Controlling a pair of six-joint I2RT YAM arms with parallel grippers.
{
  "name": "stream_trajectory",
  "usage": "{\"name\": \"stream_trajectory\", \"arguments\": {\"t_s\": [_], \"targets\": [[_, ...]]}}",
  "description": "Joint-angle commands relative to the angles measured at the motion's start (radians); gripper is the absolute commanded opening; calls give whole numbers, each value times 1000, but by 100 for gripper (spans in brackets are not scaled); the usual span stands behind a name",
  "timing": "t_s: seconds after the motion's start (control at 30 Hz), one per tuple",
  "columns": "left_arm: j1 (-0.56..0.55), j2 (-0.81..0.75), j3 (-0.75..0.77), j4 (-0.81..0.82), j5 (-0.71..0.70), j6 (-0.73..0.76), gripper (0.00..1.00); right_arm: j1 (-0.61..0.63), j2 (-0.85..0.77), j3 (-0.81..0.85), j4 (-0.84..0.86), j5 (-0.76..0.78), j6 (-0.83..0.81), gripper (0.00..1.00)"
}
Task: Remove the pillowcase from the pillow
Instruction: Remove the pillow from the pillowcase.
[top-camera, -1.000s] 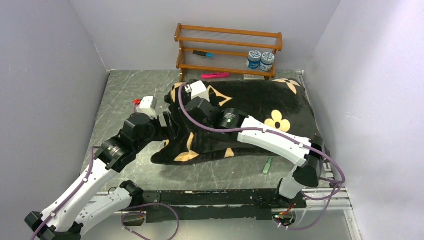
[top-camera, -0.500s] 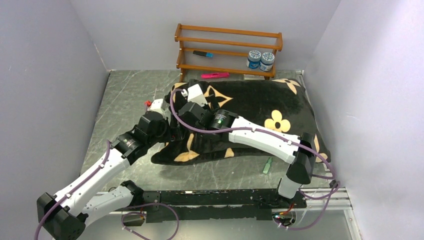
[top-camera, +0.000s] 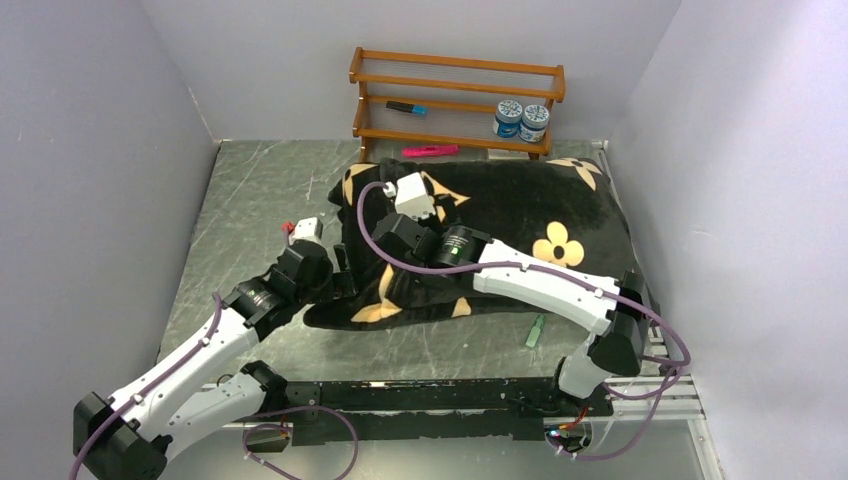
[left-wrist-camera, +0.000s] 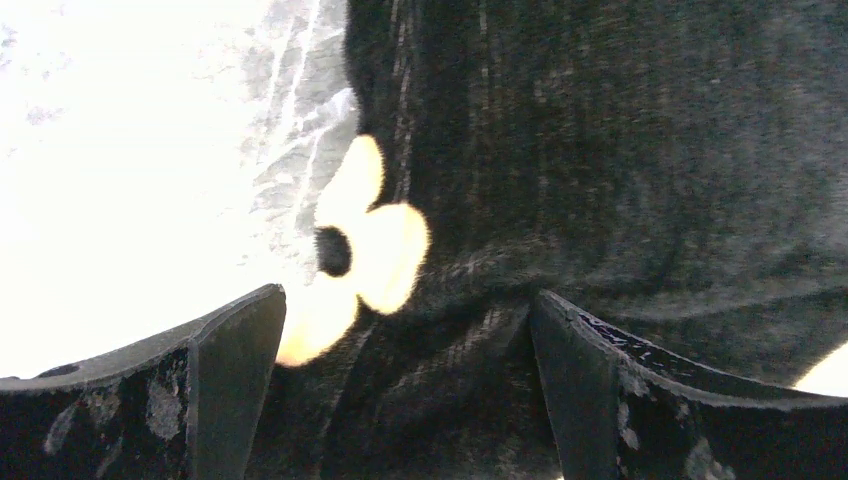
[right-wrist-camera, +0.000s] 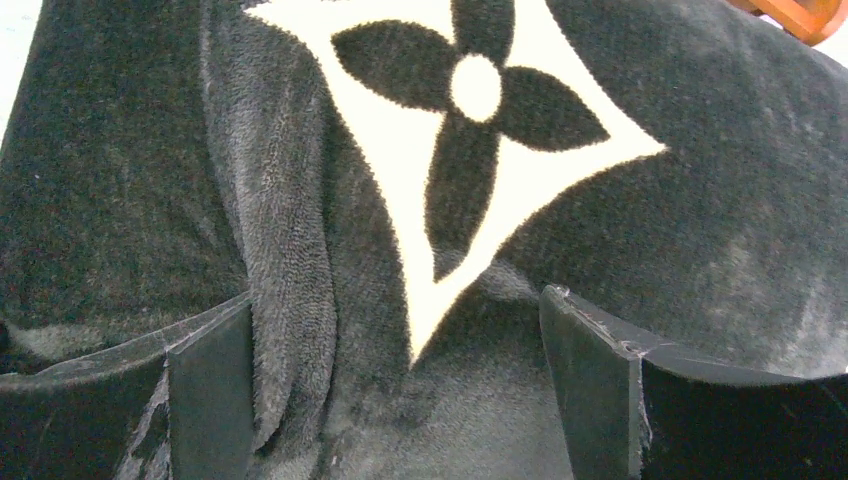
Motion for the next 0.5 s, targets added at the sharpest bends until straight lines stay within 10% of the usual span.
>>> {"name": "stream_trajectory", "arguments": {"t_s": [0.0,0.47], "targets": [[2,-38,-13,-51,-62,-23,96,-8,-86,-25,-120,124,28,96],[2,-44,56,-24,-25,15,96,-10,-193,-119,-63,82,45,97]]}}
